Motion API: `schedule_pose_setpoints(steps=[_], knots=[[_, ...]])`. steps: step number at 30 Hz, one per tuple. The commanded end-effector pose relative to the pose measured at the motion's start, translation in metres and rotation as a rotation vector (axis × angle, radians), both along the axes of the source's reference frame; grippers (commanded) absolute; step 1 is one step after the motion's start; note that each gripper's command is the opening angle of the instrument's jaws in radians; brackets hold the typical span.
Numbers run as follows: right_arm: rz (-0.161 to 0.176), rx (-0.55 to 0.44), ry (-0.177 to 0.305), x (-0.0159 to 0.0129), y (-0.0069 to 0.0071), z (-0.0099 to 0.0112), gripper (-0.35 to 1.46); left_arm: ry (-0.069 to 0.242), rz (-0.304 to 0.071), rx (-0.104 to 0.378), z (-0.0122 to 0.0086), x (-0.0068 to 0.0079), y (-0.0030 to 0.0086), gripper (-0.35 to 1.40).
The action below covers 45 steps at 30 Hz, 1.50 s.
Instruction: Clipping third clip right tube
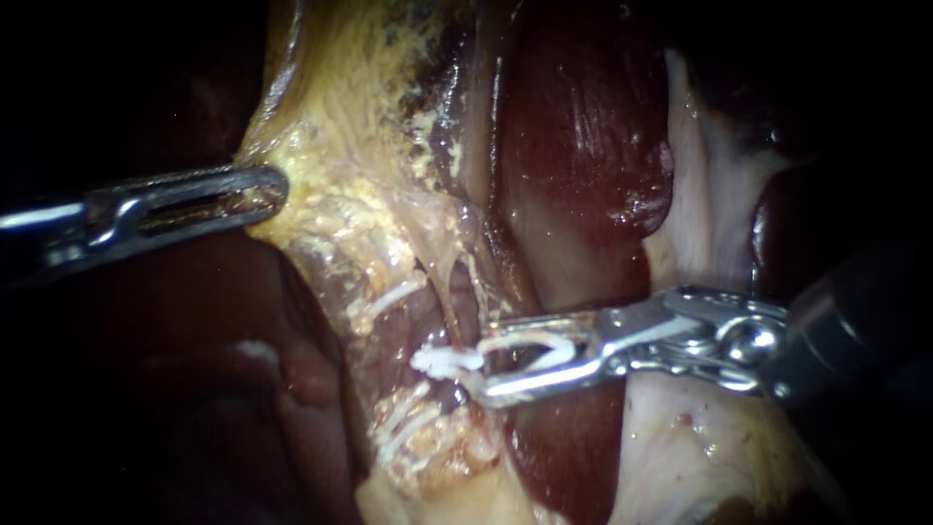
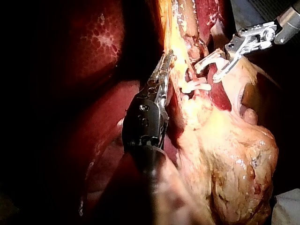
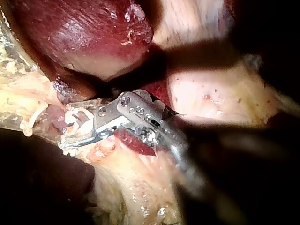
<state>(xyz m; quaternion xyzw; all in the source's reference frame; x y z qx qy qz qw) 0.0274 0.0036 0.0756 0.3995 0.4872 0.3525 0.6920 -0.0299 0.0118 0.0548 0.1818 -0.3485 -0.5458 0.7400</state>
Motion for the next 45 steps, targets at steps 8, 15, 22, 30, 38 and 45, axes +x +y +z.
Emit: schedule_pose_setpoints(steps=[8,15,22,30,38,45], knots=[[0.03,-0.01,-0.022,-0.0001,0.001,0.0017,0.52,0.0,-0.002,-0.002,-0.0001,0.0,-0.0001,-0.35],[0.023,-0.012,-0.018,0.0014,0.0005,0.0027,0.53,0.0,-0.003,-0.002,-0.0002,0.0,-0.0001,-0.35],[-0.007,-0.003,0.015,0.0038,-0.0001,0.0038,0.53,0.0,-0.003,-0.002,-0.0002,-0.0001,-0.0001,-0.35],[0.012,0.071,0.042,0.0046,0.0,0.0042,0.49,0.0,-0.003,-0.003,-0.0002,-0.0001,-0.0002,-0.35],[0.055,0.161,0.022,0.0046,0.0009,0.0044,0.42,0.0,-0.003,-0.003,-0.0002,-0.0001,-0.0002,-0.35],[0.058,0.184,0.017,0.0043,0.0009,0.0043,0.39,0.0,-0.003,-0.003,-0.0003,-0.0001,-0.0002,-0.35]])
